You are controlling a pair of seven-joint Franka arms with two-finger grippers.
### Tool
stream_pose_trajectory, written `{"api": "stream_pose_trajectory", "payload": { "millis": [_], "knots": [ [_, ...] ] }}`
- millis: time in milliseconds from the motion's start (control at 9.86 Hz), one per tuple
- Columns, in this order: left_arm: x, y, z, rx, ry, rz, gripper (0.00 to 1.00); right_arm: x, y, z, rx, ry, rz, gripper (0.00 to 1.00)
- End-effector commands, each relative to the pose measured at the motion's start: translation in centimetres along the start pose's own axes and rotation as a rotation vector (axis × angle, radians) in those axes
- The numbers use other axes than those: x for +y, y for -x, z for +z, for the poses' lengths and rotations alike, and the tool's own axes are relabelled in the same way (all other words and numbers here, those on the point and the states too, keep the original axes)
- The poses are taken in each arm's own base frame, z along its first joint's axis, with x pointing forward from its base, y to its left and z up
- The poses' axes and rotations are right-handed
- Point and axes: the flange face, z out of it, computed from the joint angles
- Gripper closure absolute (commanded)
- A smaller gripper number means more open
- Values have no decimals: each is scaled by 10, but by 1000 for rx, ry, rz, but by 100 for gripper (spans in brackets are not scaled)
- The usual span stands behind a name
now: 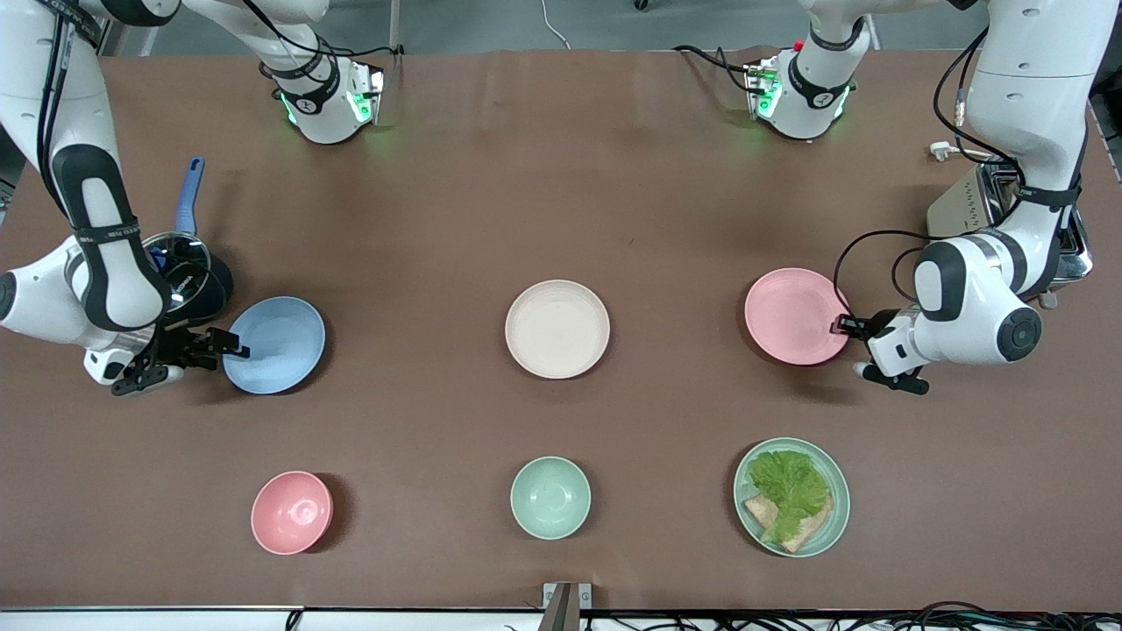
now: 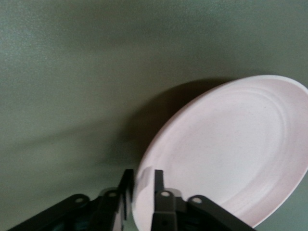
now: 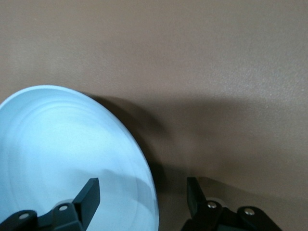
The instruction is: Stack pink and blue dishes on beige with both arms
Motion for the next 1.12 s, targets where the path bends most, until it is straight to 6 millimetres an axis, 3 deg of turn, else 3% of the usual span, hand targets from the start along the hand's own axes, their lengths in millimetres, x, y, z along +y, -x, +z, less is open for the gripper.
{"api": "stream_pose_trajectory", "payload": {
  "millis": [0, 203, 304, 406, 507, 609, 812, 1014],
  "knots": [
    [2, -2, -2, 18, 8, 6, 100, -6, 9, 4, 21, -15, 8, 53],
    [42, -3, -42, 52, 9, -4, 100, -6, 10, 3, 28, -32, 42, 99],
    [79, -8, -51, 66, 17, -1, 100, -6, 4, -2, 39, -29, 64, 99],
    [126, -15, -45, 55, 32, -29, 100, -7, 0, -16, 28, -48, 80, 99],
    [178, -23, -35, 54, 47, -67, 100, -3, -10, -40, 10, -62, 89, 99],
    [227, -33, -24, 78, 63, -138, 100, -2, -24, -78, -42, -45, 100, 99],
    [294, -39, -5, 116, 72, -230, 99, -28, -57, -148, -133, -18, 150, 99],
    [349, -46, 10, 137, 56, -301, 99, -69, -80, -192, -164, -15, 207, 99]
  ]
}}
